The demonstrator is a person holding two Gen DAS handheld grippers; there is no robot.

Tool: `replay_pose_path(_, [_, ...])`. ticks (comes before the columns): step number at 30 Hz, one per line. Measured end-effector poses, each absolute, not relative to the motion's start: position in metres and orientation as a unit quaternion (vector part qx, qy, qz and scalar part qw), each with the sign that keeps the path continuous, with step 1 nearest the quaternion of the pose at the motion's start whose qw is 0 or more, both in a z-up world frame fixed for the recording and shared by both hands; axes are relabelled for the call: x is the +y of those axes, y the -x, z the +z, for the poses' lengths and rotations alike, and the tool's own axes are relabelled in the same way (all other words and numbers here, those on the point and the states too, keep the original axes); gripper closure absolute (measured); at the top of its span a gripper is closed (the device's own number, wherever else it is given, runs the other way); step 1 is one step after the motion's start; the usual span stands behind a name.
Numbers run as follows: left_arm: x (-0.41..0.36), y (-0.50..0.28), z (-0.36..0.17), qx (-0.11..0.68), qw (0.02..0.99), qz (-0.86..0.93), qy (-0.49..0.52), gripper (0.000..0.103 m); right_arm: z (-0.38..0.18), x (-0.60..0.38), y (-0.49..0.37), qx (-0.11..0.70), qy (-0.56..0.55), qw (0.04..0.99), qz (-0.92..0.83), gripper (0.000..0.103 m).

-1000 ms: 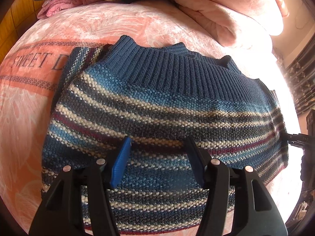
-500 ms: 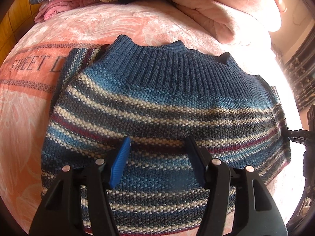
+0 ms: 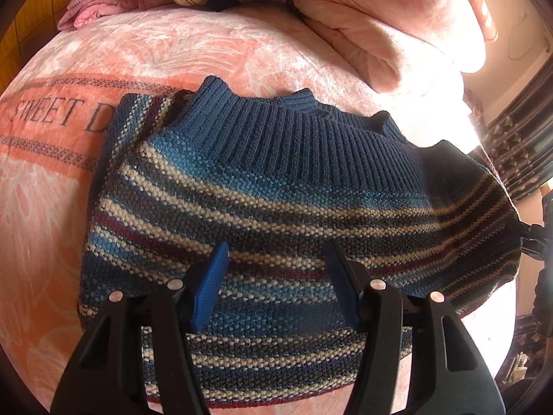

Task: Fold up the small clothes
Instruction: 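Fold the lifted side over the sweater's middle with the right tool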

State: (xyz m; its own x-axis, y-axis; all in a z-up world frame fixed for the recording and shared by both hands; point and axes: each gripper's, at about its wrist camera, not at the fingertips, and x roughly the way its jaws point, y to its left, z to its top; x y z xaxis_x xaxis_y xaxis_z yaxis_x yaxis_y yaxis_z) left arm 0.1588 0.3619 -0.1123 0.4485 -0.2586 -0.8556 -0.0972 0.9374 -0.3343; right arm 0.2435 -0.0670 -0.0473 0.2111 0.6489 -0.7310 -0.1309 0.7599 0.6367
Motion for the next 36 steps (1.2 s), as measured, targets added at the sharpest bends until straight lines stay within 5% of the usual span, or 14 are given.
replay_pose_path(7, [0.370, -0.155, -0.100, 0.514, 0.837, -0.057, 0.179, 0.046, -0.020, 0.020, -0.244, 0.575, -0.161, 0.741, 0.307, 0.072])
replay_pose_path(18, [0.379, -0.157, -0.095, 0.508, 0.836, -0.060, 0.199, 0.046, -0.079, 0.100, -0.237, 0.643, -0.063, 0.707, 0.287, 0.065])
replay_pose_path(29, [0.358, -0.157, -0.096, 0.513, 0.809, -0.126, 0.259, 0.046, -0.043, 0.080, -0.231, 0.620, -0.117, 0.708, 0.316, 0.046])
replay_pose_path(36, [0.309, -0.163, -0.099, 0.527, 0.783, -0.176, 0.279, 0.043, -0.027, -0.003, -0.199, 0.600, -0.097, 0.748, 0.265, 0.046])
